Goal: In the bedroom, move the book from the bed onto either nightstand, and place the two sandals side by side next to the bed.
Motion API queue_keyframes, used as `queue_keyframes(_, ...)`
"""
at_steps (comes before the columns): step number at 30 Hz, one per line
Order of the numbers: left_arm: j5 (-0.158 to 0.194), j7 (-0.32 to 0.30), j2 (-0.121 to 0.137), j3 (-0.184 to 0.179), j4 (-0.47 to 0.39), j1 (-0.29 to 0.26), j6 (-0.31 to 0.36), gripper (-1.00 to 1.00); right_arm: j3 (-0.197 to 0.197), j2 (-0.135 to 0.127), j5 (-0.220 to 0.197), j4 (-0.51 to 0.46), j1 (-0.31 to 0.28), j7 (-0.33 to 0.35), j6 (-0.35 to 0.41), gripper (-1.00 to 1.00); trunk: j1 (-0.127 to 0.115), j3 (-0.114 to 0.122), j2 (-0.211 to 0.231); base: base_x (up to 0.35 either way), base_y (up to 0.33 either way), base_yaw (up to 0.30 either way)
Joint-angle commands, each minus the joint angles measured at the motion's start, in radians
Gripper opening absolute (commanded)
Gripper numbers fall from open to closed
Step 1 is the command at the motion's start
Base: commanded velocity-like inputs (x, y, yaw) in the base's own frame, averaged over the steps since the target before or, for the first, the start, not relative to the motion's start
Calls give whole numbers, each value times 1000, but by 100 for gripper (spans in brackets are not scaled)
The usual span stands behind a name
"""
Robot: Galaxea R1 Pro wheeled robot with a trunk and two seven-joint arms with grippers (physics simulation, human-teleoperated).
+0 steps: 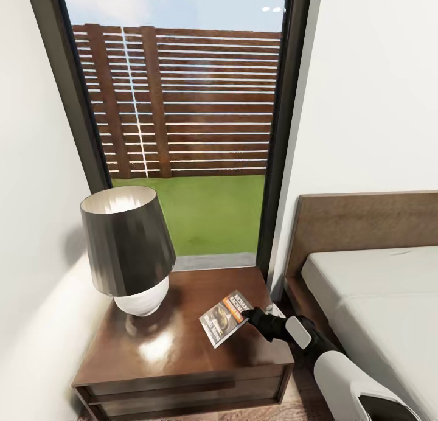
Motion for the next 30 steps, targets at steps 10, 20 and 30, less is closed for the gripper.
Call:
queue_keyframes(10,11,-3,0,-7,0,0,-2,100,-8,0,1,0,-9,-29,6,-100,0,-1,0,0,0,0)
queue_keyframes(20,10,-3,0,-7,0,0,-2,100,-9,1,-15,0,-21,-80,5,-100,23,-20,-42,0,0,0)
queue_keyframes(30,10,-3,0,-7,0,0,-2,100,-9,1,-32,0,-23,-110,5,-100,23,-20,-42,0,0,0)
